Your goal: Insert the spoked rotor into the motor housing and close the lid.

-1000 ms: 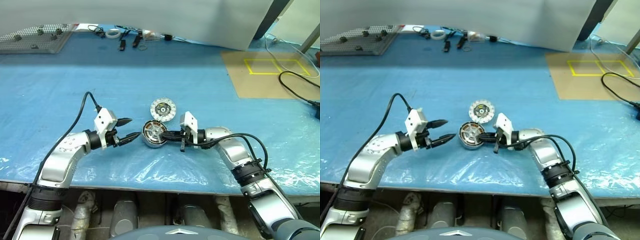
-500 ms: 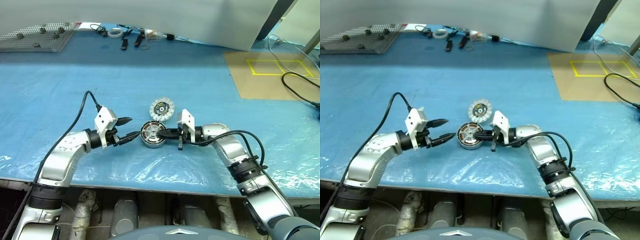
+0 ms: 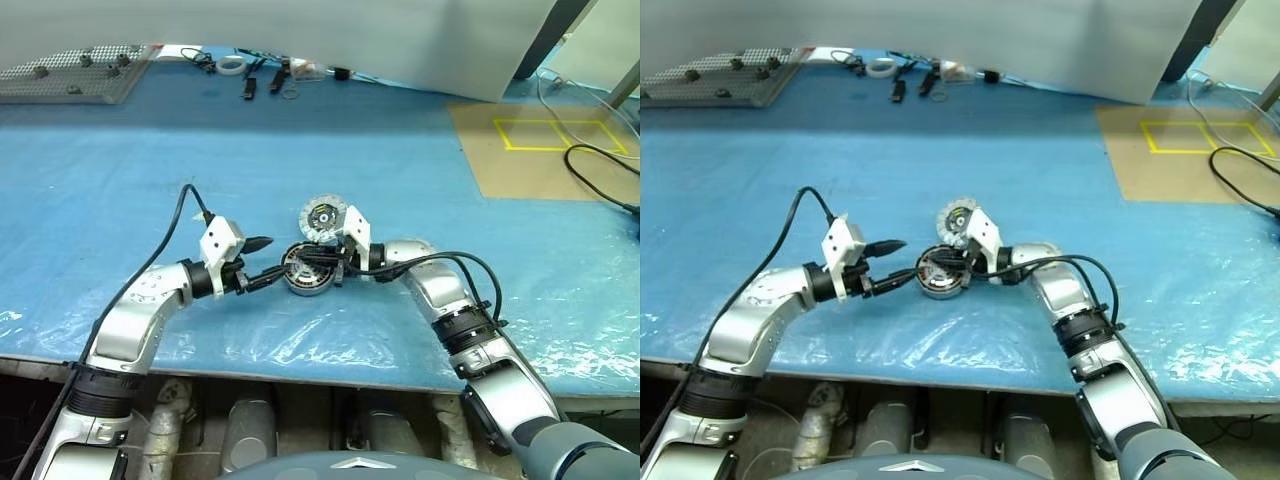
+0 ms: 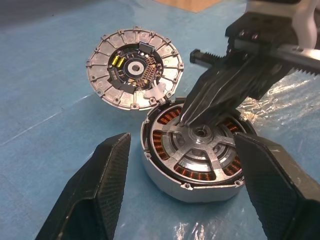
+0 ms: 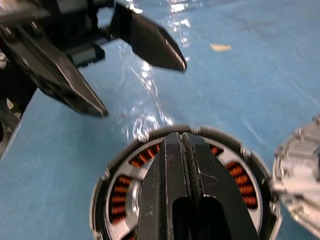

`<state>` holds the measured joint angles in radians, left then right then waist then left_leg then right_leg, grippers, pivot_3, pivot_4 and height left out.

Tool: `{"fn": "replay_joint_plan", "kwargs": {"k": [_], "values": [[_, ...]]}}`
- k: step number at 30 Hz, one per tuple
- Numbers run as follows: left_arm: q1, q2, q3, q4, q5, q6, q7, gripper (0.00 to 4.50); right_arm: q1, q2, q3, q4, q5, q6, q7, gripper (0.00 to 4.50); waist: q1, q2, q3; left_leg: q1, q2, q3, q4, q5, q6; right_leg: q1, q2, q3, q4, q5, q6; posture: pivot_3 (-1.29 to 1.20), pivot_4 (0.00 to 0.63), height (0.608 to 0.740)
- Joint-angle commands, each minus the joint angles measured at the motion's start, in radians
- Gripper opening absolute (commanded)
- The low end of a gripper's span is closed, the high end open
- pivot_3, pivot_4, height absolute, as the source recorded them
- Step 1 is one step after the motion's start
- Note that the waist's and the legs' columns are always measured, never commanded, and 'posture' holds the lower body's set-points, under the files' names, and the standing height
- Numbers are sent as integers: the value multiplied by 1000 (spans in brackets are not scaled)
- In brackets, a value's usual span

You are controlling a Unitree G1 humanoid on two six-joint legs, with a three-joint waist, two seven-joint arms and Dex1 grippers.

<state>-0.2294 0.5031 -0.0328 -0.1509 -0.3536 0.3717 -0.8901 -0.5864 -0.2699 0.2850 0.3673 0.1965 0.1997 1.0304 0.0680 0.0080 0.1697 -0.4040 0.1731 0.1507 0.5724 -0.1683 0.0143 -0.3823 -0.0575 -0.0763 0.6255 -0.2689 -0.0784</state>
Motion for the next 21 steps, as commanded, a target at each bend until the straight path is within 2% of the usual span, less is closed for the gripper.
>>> {"fn": "replay_joint_plan", "kwargs": {"k": [1, 8, 14, 21], "values": [[-17, 7, 13, -18, -21, -4, -6, 3477, 1, -3, 6, 4, -24, -10, 3, 0, 0, 0, 0, 0, 0, 0, 0, 0, 0, 0, 0, 0, 0, 0, 0, 0, 150, 740], [-6, 19, 16, -9, -25, -13, -16, 3477, -6, 6, -22, -57, 6, 24, 0, 0, -1, 0, 0, 1, 0, 0, 0, 0, 0, 0, 0, 0, 0, 0, 0, 0, 150, 740], [-49, 3, 29, 42, -32, -22, -4, 3477, -16, -40, -78, -213, 83, 126, 29, 0, 3, 0, 0, 0, 0, 0, 0, 0, 0, 0, 0, 0, 0, 0, 0, 0, 150, 740], [-204, -45, 31, 275, 35, -96, 74, 3477, 20, -79, -99, -337, 141, 232, 40, 0, 2, 0, 0, 1, 0, 0, 0, 0, 0, 0, 0, 0, 0, 0, 0, 0, 150, 740]]}}
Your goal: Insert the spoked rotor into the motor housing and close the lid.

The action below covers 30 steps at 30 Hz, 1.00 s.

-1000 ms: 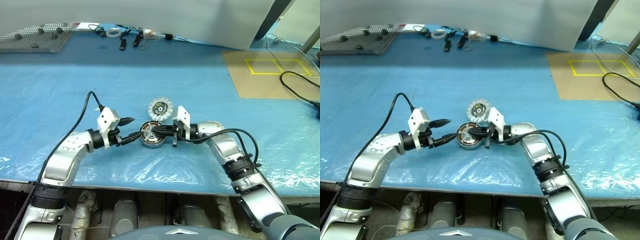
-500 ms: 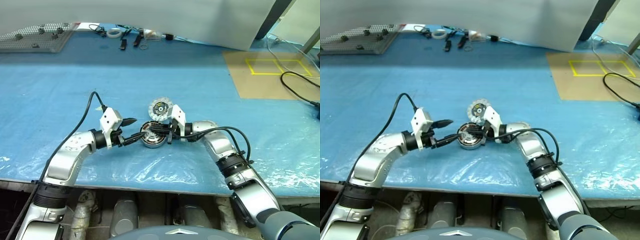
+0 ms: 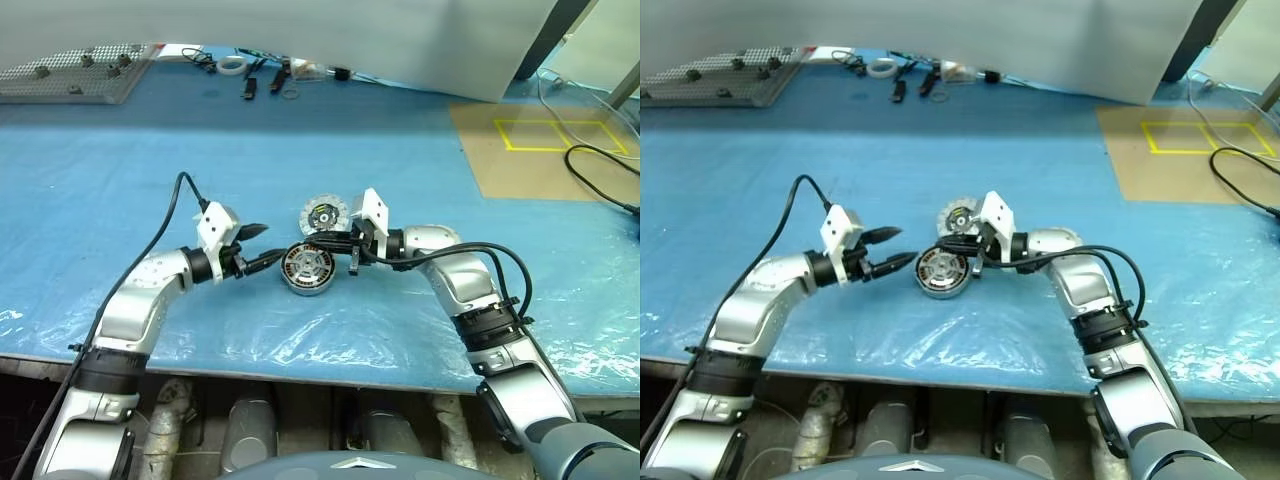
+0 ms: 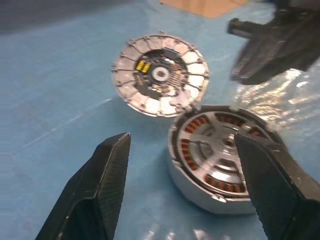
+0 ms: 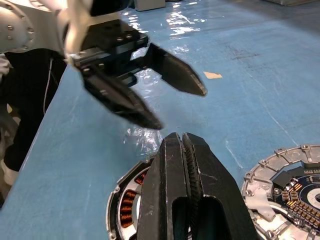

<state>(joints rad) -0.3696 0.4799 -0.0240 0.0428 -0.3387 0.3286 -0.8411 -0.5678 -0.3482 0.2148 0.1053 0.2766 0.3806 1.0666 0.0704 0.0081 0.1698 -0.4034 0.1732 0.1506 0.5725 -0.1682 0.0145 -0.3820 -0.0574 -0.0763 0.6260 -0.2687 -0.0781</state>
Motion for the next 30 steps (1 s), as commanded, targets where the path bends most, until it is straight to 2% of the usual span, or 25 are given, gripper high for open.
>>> {"fn": "replay_joint_plan", "kwargs": {"k": [1, 9, 19, 20, 22, 25, 30], "values": [[-99, -33, 17, 136, 30, -74, 23, 3477, 4, -9, -32, -90, 69, 66, 7, 0, 0, 0, 0, 0, 0, 0, 0, 0, 0, 0, 0, 0, 0, 0, 0, 0, 150, 740], [-423, -110, 16, 680, 109, -219, 14, 3477, 3, -26, -9, -119, 73, 98, 3, 0, 4, 0, 0, -1, -1, -1, 0, 0, 0, 0, 0, 0, 0, 2, 4, 0, 150, 740], [-639, -161, 47, 1123, 170, -321, 19, 3477, 32, -47, 1, -134, 59, 101, -6, 0, 8, 0, 0, -6, -1, -1, 0, 0, 1, -3, -1, -2, 0, 4, 6, 0, 150, 740], [-653, -168, 57, 1148, 170, -321, 23, 3108, 36, -51, 2, -139, 59, 103, -7, 0, 11, -1, 0, -6, -1, -1, 0, -1, 1, -4, -1, -3, 0, 4, 6, 0, 150, 740], [-678, -184, 78, 1184, 160, -313, 1, 2672, 46, -58, 3, -156, 61, 110, -10, 0, 17, -1, 0, -8, -1, -2, 2, -1, 2, -5, -2, -4, 0, 4, 6, 0, 150, 740], [-718, -210, 103, 1220, 152, -272, -47, 1633, 62, -70, 8, -190, 68, 132, -13, 0, 26, -1, 0, -9, -1, -2, 3, -1, 2, -5, -2, -4, 1, 4, 7, 0, 150, 740], [-736, -247, 87, 1245, 197, -243, -137, 1633, 85, -85, 10, -241, 77, 170, -22, 0, 30, -1, 0, -8, -1, -2, 3, -1, 3, -5, -3, -4, 1, 4, 7, 0, 150, 740]]}}
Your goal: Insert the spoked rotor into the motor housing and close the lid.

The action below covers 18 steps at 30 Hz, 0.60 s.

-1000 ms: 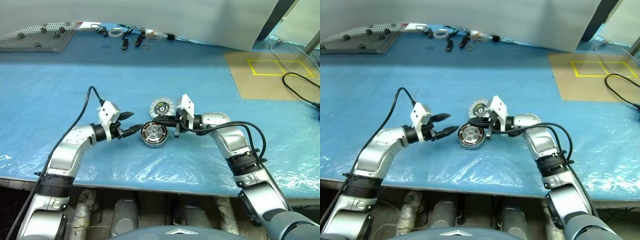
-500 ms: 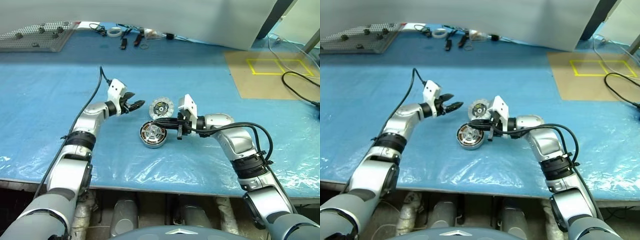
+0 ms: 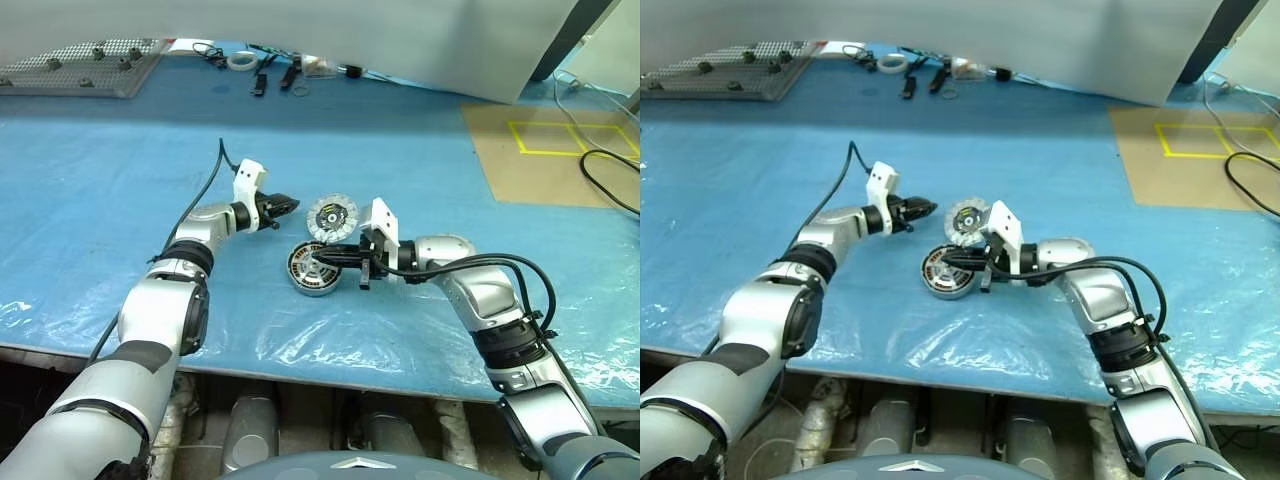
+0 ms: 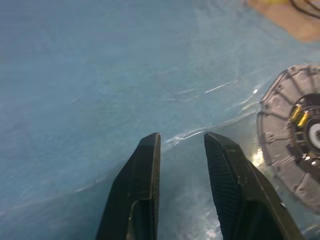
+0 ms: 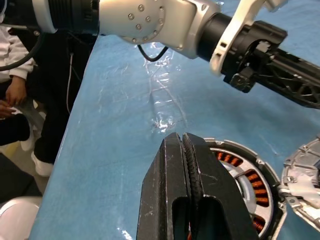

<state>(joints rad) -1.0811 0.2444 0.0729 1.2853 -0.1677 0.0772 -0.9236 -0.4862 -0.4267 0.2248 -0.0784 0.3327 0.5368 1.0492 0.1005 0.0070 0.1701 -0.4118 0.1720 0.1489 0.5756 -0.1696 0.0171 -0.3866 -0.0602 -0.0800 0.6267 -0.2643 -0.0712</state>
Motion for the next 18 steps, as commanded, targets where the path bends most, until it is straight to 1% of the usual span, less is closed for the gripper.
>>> {"fn": "replay_joint_plan", "kwargs": {"k": [1, 6, 10, 14, 18], "values": [[-25, -14, -9, 4, 33, 10, -63, 1633, 5, -7, 1, -61, 21, 17, -6, 0, 0, 0, 0, 0, 0, 0, 0, 0, 0, 0, 0, 0, 0, 0, 0, 0, 150, 740], [-27, -16, 4, 6, 50, 12, -73, 1633, 6, -8, 2, -67, 22, 23, -9, 0, -4, 0, 0, 0, 0, 0, 0, 0, 0, 0, 0, 0, 0, 0, 0, 0, 150, 740], [-29, 50, 40, -7, 40, -23, -60, 1633, -13, -75, -15, -129, 33, 38, 26, 0, -4, -1, 1, -1, 0, 0, 0, 0, 0, -1, 0, 0, 0, 0, 0, 0, 150, 740], [-5, 73, 29, -8, 59, -37, -73, 1633, -21, -83, -7, -118, 32, 28, 26, 0, -3, -1, 1, 0, 1, 0, -1, 0, 0, 0, 0, 0, 0, 0, 0, 0, 150, 740], [-27, 79, 60, -10, 40, -34, -57, 1633, -27, -73, 12, -103, 25, 18, 29, 0, 3, -2, 1, -1, 0, 0, 0, 0, 1, 0, -1, 0, -1, 0, 0, 0, 150, 740]]}}
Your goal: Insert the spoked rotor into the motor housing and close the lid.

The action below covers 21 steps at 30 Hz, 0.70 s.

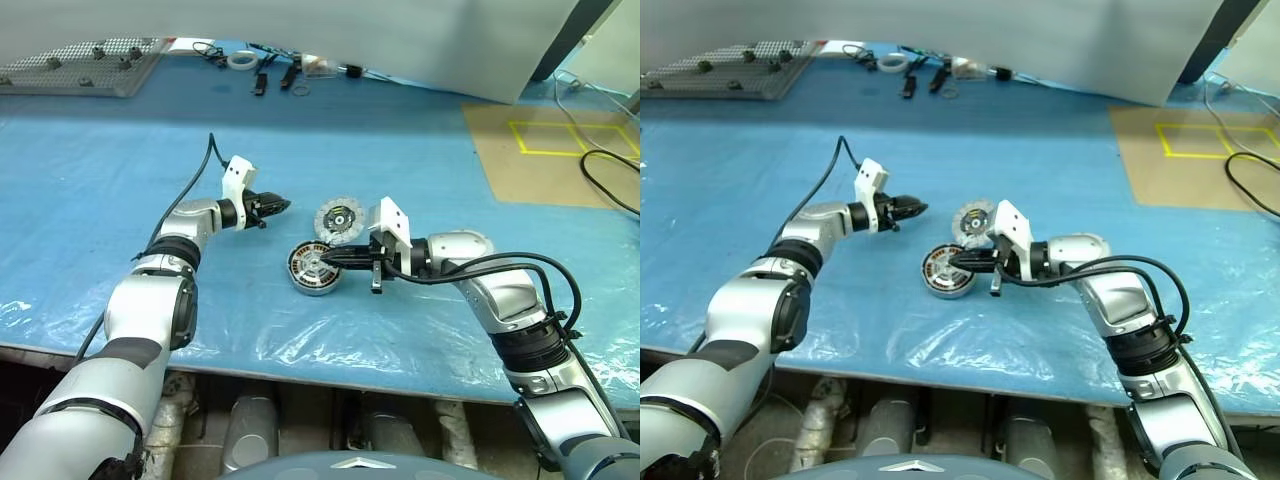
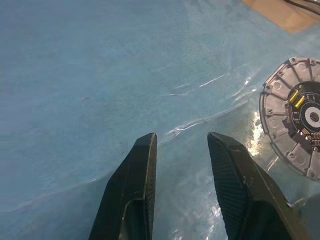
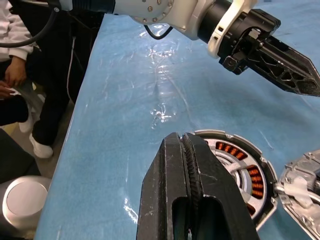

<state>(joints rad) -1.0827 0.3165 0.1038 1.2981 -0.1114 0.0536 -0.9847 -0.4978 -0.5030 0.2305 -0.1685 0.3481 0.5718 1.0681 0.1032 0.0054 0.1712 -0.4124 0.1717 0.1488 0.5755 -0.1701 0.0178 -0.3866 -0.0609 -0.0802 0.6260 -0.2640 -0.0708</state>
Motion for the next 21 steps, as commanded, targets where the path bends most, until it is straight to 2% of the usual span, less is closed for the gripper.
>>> {"fn": "replay_joint_plan", "kwargs": {"k": [1, 5, 8, 10, 13, 16, 21], "values": [[-31, 9, 37, -28, -21, -12, 3, 1633, -16, 4, 8, -14, 13, -16, 12, 0, 0, 0, 0, 0, 0, 0, 0, 0, 0, 0, 0, 0, 0, 0, 0, 0, 150, 740], [-6, 22, 42, -80, -29, -32, -51, 1633, -31, -13, 37, 13, -25, -58, 35, 0, -1, 0, 0, 0, 0, 0, 0, 0, 0, 0, 0, 0, 0, 0, 0, 0, 150, 740], [65, 39, 43, -204, -60, -25, -122, 1633, -61, -45, 84, 48, -90, -125, 68, 0, -5, 0, 0, 0, 0, 0, 0, 0, 0, 0, 0, 0, 0, 0, 0, 0, 150, 740], [167, 54, 32, -380, -87, 14, -158, 1633, -94, -52, 84, 63, -83, -132, 97, 0, -11, 0, 0, 0, 0, 1, 0, 0, 0, -1, 0, 0, 0, 0, 0, 0, 150, 740], [388, 75, 2, -758, -134, 138, -155, 1633, -134, -75, 105, 90, -113, -185, 147, 0, -21, 0, 0, 0, 1, 1, -2, 0, 0, -2, 0, 0, 0, -1, -1, 0, 150, 740], [579, 92, -36, -1043, -144, 218, -113, 1605, -157, -93, 126, 122, -140, -242, 194, 587, -17, 0, 0, -3, 1, 1, -2, 0, 0, -4, 0, 0, 0, -1, -1, 0, 150, 740], [817, 109, -72, -1360, -146, 267, -35, 1605, -201, -111, 179, 170, -211, -368, 274, 2085, -11, 0, 1, -4, 1, 1, 1, 0, 1, -4, 0, 0, 0, -3, -5, 0, 150, 740]]}}
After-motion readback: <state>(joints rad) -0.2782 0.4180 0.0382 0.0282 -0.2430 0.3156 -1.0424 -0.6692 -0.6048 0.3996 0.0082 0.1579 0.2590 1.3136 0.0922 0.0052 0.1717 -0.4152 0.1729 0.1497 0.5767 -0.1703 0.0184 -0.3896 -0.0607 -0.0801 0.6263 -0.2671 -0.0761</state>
